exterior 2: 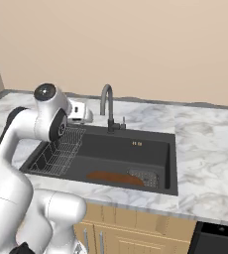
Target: Turn on the sink faucet with hot water and rinse the cutting board for ten seconds, then turn off the faucet. Push the cutting board to reach the water if necessary.
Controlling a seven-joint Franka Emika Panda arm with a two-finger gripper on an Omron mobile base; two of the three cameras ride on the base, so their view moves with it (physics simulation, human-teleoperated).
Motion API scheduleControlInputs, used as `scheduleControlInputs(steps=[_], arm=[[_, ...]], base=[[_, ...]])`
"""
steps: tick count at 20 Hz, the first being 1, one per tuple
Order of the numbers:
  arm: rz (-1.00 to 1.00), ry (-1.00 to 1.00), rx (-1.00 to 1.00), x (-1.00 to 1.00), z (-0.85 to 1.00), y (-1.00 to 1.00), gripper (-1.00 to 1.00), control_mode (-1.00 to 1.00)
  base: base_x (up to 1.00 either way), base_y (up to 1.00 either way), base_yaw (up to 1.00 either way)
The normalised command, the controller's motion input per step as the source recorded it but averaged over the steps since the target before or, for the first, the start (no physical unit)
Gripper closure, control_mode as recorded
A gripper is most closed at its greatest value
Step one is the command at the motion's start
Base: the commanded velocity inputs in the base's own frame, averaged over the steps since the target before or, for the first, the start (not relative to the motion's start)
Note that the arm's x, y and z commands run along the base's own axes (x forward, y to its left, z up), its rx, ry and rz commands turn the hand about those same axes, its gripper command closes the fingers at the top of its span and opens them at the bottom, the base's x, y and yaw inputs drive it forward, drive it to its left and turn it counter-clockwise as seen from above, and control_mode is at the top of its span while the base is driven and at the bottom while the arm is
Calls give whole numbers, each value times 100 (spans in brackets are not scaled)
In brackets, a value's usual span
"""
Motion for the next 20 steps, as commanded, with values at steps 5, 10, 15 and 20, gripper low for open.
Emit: scheduleControlInputs(steps=[5, 10, 15, 20], arm=[[4, -26, 6, 1, -14, -60, -100, -100], [0, -11, 8, 2, 0, -59, -100, -100], [1, -3, 8, 2, 0, -50, -100, -100], [1, -1, 6, 16, 0, -35, -100, -100]], base=[[0, 0, 0], [0, 0, 0], [0, 0, 0], [0, 0, 0]])
